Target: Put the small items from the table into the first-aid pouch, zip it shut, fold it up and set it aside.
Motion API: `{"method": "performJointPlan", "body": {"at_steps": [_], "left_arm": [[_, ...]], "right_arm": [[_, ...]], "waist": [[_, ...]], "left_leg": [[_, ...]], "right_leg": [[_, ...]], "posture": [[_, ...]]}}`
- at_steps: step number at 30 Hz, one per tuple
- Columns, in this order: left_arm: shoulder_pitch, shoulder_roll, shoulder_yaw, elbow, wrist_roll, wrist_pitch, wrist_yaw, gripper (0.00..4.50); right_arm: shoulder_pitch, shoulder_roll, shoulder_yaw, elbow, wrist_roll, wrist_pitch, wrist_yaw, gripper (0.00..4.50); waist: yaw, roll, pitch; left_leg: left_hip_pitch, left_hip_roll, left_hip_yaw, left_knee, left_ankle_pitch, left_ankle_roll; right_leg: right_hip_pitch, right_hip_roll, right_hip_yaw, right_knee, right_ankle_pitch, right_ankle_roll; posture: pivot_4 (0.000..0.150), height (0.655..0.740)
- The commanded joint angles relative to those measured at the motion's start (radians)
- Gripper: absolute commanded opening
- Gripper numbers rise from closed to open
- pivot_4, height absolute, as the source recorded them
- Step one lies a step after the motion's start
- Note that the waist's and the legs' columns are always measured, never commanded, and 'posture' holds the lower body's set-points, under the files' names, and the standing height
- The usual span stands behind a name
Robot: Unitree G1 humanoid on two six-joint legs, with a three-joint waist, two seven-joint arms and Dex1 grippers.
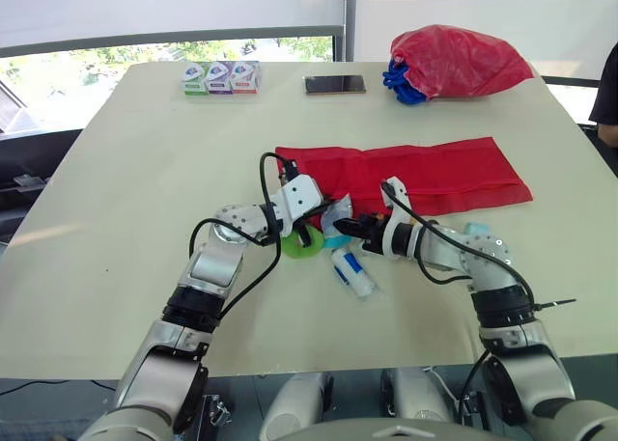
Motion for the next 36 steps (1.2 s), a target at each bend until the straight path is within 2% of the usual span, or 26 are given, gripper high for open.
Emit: {"method": "performJointPlan", "body": {"at_steps": [1, 10, 20, 27, 36], "left_arm": [[0.009, -0.002, 0.009, -0.085, -0.017, 0.000, 0.004, 0.09], [0.054, -0.001, -0.006, -0.127, -0.013, 0.019, 0.008, 0.09], [0.070, -0.002, -0.022, -0.124, -0.009, 0.028, -0.007, 0.09], [0.070, -0.014, -0.026, -0.119, -0.011, 0.038, -0.012, 0.09], [0.073, -0.023, -0.028, -0.098, -0.015, 0.045, -0.012, 0.09]], "right_arm": [[-0.032, 0.029, -0.037, 0.011, -0.028, 0.017, 0.030, 0.07], [-0.082, 0.107, -0.153, 0.069, -0.066, -0.018, 0.057, 0.07], [-0.119, 0.258, -0.297, 0.139, -0.087, -0.117, 0.012, 0.07], [-0.128, 0.350, -0.316, 0.120, -0.173, -0.233, -0.020, 0.07], [-0.085, 0.388, -0.282, 0.068, -0.165, -0.278, -0.058, 0.07]], "waist": [[0.000, 0.000, 0.000], [-0.001, 0.001, 0.000], [-0.003, 0.001, -0.001], [-0.012, 0.002, -0.001], [-0.021, 0.003, -0.002]], "left_leg": [[0.000, 0.000, 0.000, 0.000, 0.000, 0.000], [0.000, 0.000, 0.001, 0.000, 0.000, 0.000], [0.000, 0.000, 0.002, 0.000, 0.000, 0.000], [0.000, 0.001, 0.002, 0.000, 0.000, 0.000], [0.000, 0.001, 0.002, 0.000, 0.000, 0.000]], "right_leg": [[0.000, 0.000, 0.000, 0.000, 0.000, 0.000], [-0.001, 0.000, 0.001, 0.001, 0.000, 0.000], [-0.002, 0.001, 0.002, 0.003, 0.000, 0.000], [-0.003, 0.001, 0.003, 0.004, 0.000, 0.000], [-0.003, 0.001, 0.003, 0.004, 0.000, 0.000]], "posture": [[0.150, 0.7400], [0.150, 0.7400], [0.150, 0.7400], [0.150, 0.7400], [0.150, 0.7400]]}}
